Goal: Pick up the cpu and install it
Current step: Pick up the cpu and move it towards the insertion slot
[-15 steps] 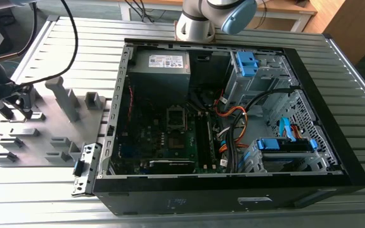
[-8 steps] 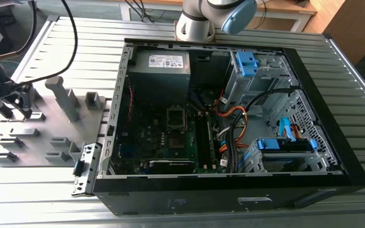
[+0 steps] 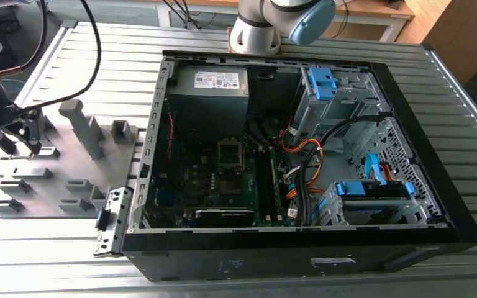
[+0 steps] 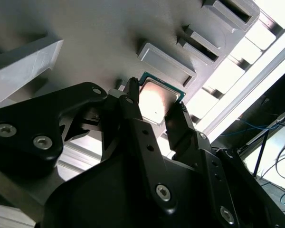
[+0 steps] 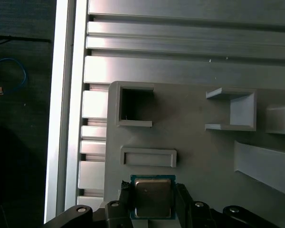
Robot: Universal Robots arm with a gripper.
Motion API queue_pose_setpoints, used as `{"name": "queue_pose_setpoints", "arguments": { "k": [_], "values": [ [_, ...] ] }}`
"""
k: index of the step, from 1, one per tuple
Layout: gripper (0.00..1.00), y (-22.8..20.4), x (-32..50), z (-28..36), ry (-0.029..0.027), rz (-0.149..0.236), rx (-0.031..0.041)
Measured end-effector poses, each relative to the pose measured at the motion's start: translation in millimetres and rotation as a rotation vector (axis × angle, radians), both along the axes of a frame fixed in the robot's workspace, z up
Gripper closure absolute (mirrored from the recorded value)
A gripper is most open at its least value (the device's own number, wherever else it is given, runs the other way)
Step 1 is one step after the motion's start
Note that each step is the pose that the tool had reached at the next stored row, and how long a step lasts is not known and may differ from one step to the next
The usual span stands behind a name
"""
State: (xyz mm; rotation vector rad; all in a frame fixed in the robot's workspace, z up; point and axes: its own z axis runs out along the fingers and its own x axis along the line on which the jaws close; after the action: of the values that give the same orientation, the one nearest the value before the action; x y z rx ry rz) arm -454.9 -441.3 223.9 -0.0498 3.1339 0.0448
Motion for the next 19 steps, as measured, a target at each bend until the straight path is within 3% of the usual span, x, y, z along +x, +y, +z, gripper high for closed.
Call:
{"name": "queue_pose_setpoints", "arguments": {
  "k": [19],
  "values": [
    [0.53, 0.0, 0.0, 4.2, 0.0003, 0.000, -0.0002]
  ]
}}
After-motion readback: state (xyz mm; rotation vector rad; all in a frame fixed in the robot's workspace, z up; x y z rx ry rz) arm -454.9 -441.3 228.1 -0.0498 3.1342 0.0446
